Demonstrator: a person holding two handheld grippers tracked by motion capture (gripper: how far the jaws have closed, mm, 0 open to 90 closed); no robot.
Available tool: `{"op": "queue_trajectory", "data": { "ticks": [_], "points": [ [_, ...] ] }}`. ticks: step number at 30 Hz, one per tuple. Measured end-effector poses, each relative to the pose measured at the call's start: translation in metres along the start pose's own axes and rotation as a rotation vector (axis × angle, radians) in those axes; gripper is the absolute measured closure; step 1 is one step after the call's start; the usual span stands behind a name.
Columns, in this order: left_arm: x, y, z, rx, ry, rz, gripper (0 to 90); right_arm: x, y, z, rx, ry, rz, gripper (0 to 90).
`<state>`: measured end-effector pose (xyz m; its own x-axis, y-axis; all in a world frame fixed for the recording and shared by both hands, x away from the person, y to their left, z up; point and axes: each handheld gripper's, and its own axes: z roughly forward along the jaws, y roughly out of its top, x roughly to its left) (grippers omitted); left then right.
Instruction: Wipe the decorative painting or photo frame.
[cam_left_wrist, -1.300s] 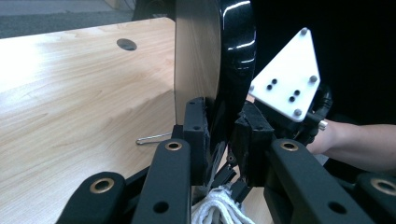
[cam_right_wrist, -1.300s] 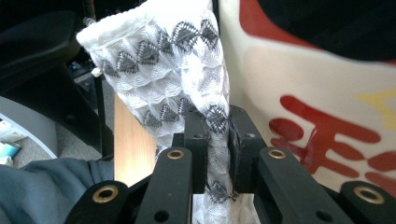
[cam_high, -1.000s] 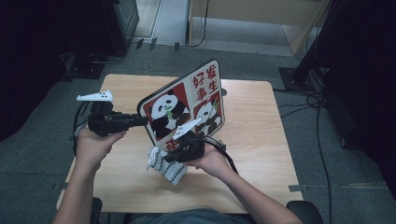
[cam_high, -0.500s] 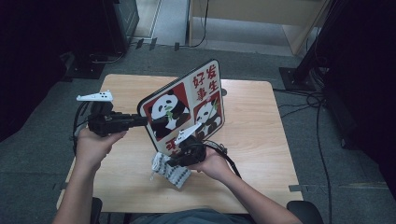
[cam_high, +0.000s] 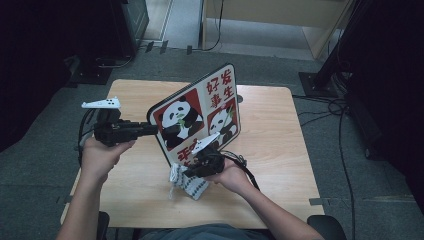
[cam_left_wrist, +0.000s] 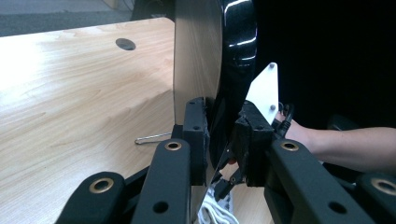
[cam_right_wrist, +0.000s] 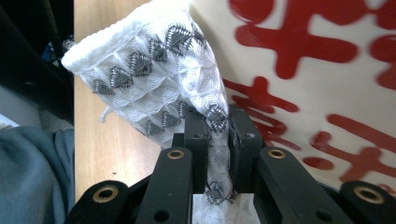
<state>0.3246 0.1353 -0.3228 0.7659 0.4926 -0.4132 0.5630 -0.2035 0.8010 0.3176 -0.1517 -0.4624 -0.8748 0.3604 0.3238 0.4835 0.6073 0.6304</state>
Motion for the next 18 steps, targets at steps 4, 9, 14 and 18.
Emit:
{"op": "queue_trajectory", "data": {
  "ticks": [4, 9, 14, 18],
  "points": [
    [0.000, 0.000, 0.000, -0.001, 0.000, -0.003, 76.2, -0.004, -0.002, -0.003, -0.004, -0.009, 0.015, 81.2],
    [0.000, -0.001, 0.000, -0.011, 0.005, -0.003, 76.3, -0.009, -0.003, -0.009, -0.013, -0.023, 0.027, 81.2],
    [0.000, -0.001, 0.000, -0.010, 0.003, -0.003, 76.3, -0.009, 0.001, -0.016, -0.020, -0.046, 0.012, 81.2],
    [0.001, -0.001, 0.000, -0.010, 0.003, -0.003, 76.3, -0.013, 0.002, -0.023, -0.040, -0.054, 0.023, 81.1]
  ]
}}
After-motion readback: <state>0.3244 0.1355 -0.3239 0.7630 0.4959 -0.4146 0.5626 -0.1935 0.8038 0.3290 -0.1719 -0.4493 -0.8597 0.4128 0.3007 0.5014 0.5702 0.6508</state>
